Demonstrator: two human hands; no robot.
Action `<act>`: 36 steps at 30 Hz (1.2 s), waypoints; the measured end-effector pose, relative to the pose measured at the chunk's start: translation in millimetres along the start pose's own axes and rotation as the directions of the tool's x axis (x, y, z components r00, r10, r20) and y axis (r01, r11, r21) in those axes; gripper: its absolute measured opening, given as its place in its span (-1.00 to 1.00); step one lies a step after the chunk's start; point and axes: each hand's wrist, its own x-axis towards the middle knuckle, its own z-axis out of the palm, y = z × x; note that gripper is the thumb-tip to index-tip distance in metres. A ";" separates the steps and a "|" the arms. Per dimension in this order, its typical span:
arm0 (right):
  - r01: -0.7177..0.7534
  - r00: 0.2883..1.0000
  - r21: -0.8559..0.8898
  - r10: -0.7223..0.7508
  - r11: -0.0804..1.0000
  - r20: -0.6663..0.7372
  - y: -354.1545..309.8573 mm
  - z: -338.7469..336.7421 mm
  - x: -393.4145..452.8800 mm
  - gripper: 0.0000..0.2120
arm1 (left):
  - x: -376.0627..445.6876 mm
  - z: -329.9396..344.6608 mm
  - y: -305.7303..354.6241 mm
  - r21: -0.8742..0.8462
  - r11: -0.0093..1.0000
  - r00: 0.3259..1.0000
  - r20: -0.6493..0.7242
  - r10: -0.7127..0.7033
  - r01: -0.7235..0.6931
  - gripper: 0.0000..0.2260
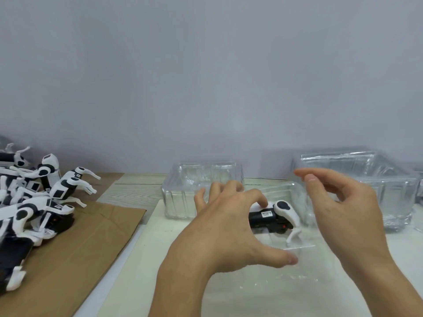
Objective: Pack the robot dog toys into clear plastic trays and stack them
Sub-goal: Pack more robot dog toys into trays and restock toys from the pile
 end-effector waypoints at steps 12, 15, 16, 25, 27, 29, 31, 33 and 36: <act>0.035 0.975 0.000 -0.034 0.999 0.219 -14.4 2.2 -2.4 -0.59 | 11.0 -0.9 3.7 0.332 0.932 0.876 -0.393 0.280 -0.149 -0.28; 0.058 0.978 -0.056 -0.045 0.997 0.203 -8.9 3.7 -4.1 -0.52 | 12.1 0.5 3.5 0.340 0.931 0.880 -0.392 0.269 -0.133 -0.26; 0.058 0.982 -0.052 -0.047 0.997 0.185 -6.5 3.6 -4.7 -0.52 | 12.3 0.8 3.4 0.339 0.931 0.878 -0.396 0.268 -0.131 -0.25; 0.076 0.993 0.009 -0.077 0.997 0.089 -3.0 5.0 -6.1 -0.41 | 13.3 2.0 5.7 0.349 0.929 0.826 -0.482 0.292 -0.125 -0.24; 0.073 0.993 0.007 -0.073 0.997 0.094 -3.0 4.9 -5.9 -0.40 | 13.2 1.9 5.2 0.350 0.929 0.829 -0.478 0.288 -0.121 -0.24; 0.070 0.993 0.003 -0.070 0.998 0.099 -2.5 5.3 -5.7 -0.40 | 13.3 2.2 4.8 0.348 0.930 0.833 -0.474 0.285 -0.120 -0.25; 0.069 0.992 0.000 -0.069 0.998 0.101 -2.1 5.8 -5.6 -0.41 | 13.6 2.4 4.4 0.344 0.931 0.835 -0.472 0.283 -0.121 -0.26; 0.063 0.993 0.002 -0.063 0.998 0.102 -2.1 6.5 -5.4 -0.42 | 13.7 2.6 3.9 0.339 0.932 0.834 -0.473 0.284 -0.125 -0.26; 0.048 0.993 0.010 -0.049 0.999 0.104 -3.2 7.0 -6.0 -0.39 | 13.7 2.7 3.6 0.337 0.933 0.837 -0.468 0.285 -0.129 -0.27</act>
